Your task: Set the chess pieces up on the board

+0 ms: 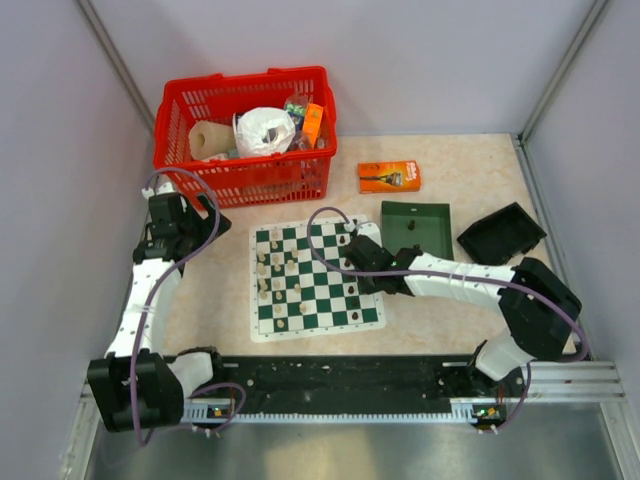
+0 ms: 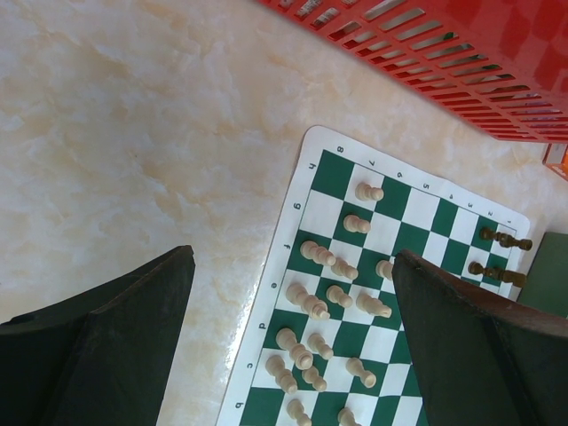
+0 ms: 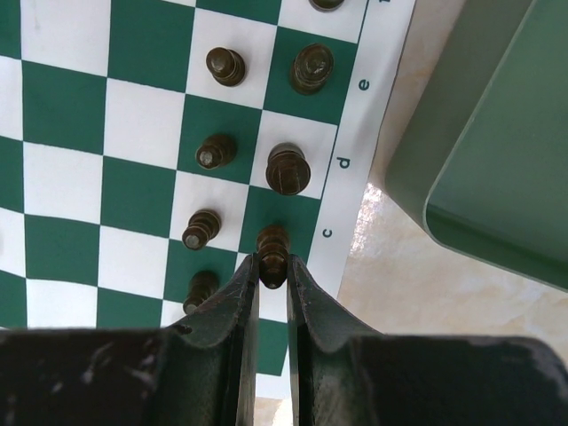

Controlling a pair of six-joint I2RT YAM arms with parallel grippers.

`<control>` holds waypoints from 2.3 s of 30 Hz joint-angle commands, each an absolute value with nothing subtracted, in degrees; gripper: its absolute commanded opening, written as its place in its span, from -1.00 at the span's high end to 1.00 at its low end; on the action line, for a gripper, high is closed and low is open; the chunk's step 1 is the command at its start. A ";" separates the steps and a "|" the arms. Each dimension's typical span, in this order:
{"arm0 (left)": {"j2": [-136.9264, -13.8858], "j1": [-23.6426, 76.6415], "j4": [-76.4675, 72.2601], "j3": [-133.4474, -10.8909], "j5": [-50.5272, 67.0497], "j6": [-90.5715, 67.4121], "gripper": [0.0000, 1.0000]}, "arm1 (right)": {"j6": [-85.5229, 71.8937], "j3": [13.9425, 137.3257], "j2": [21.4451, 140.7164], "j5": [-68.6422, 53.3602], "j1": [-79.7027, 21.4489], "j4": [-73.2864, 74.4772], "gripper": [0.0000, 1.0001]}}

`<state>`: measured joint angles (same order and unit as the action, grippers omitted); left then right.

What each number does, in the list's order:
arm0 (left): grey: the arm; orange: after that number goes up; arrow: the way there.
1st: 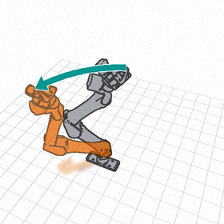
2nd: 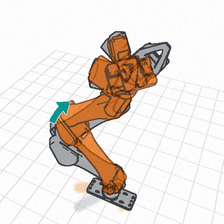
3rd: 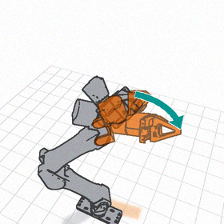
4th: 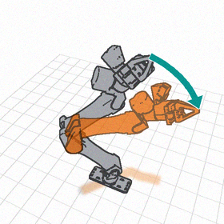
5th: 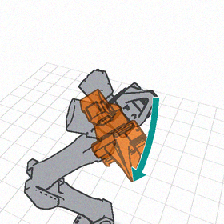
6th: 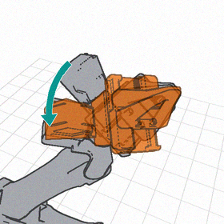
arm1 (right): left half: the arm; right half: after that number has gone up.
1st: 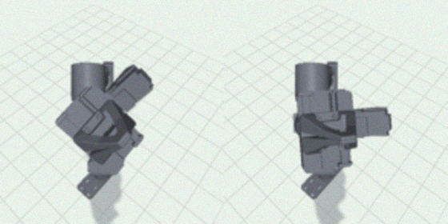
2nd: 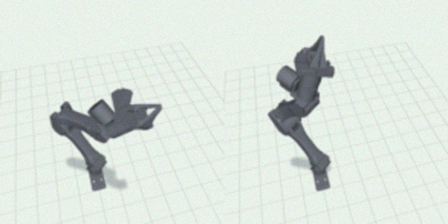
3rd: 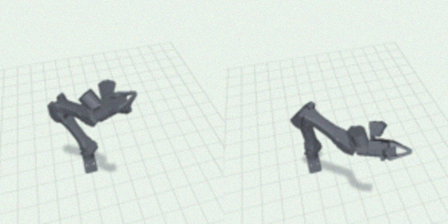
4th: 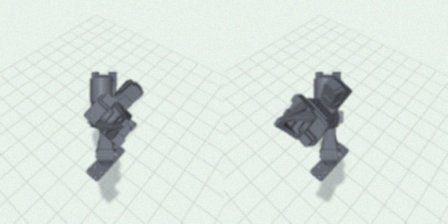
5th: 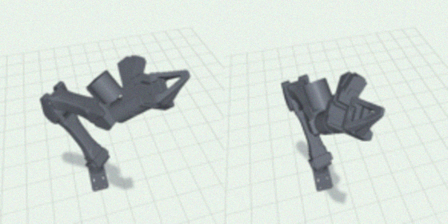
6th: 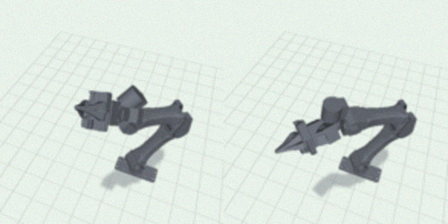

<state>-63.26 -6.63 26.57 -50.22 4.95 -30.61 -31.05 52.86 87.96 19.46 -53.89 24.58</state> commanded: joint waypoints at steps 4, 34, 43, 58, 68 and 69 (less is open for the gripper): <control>-63.19 -6.68 24.43 -50.89 5.19 -31.11 -0.97 | -30.50 51.95 89.03 20.66 -54.67 21.71 0.74; -63.28 -6.68 24.26 -50.36 5.10 -31.20 -0.97 | -30.23 52.56 90.88 21.53 -54.58 20.92 0.63; -63.46 -6.68 24.08 -50.36 5.18 -31.46 -0.97 | -28.74 52.56 88.77 19.95 -54.49 21.18 0.33; -63.98 -6.68 23.64 -50.36 5.71 -31.46 -0.97 | -25.49 55.72 73.74 18.91 -41.25 24.96 -0.08; -63.19 -6.68 24.43 -50.80 5.36 -31.29 -0.97 | -26.37 59.15 83.75 10.20 -23.73 27.68 -0.06; -63.11 -6.68 24.43 -50.89 5.27 -31.20 -0.97 | -26.37 59.41 84.63 10.11 -23.64 27.77 -0.06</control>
